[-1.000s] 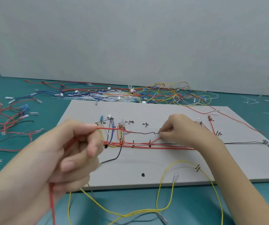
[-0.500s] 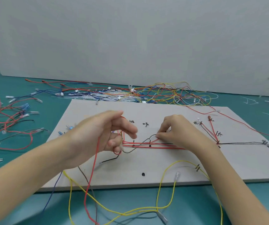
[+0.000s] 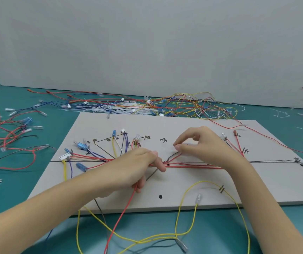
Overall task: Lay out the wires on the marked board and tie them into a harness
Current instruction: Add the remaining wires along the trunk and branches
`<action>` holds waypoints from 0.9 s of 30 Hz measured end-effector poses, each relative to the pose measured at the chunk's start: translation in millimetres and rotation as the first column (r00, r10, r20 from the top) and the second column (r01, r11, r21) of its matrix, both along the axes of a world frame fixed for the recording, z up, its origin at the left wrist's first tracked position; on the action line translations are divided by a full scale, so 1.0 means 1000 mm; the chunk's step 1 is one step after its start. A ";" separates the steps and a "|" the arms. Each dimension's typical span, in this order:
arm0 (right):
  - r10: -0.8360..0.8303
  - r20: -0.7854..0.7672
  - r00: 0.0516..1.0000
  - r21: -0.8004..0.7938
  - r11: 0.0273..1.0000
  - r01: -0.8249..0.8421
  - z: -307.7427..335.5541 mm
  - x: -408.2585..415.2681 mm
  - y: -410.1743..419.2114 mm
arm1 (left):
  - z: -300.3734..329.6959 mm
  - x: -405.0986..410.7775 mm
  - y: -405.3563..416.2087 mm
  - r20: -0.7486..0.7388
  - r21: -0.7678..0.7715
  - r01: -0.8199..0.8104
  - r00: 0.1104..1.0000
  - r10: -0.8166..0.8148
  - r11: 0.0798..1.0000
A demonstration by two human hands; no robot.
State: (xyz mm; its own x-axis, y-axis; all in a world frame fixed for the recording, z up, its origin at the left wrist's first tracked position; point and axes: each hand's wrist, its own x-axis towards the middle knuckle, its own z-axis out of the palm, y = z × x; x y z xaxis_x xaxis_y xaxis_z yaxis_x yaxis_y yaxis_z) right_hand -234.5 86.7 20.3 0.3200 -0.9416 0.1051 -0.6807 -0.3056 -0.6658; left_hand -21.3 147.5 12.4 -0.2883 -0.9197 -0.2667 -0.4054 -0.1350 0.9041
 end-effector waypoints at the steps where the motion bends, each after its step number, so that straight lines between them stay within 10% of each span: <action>1: 0.008 0.027 1.000 -0.005 1.000 -0.008 0.001 0.000 0.000 | 0.002 0.001 -0.001 -0.040 0.034 -0.025 0.999 0.026 0.999; 10: 0.118 0.024 0.993 0.118 0.986 -0.120 -0.008 0.017 0.006 | 0.020 0.025 -0.018 -0.415 0.271 -0.157 0.871 0.263 0.950; 27: 0.095 -0.167 0.981 0.009 0.995 -0.095 -0.009 0.023 0.011 | 0.016 0.023 -0.015 -0.444 0.284 -0.154 0.854 0.272 0.946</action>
State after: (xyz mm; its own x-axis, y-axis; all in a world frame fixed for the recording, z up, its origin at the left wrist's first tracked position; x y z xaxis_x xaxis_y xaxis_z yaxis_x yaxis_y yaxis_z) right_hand -211.6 98.1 10.9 0.4206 -0.9063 0.0414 -0.7505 -0.3732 -0.5454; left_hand 1.6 132.8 28.6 -0.2371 -0.9024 -0.3598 0.1246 -0.3956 0.9099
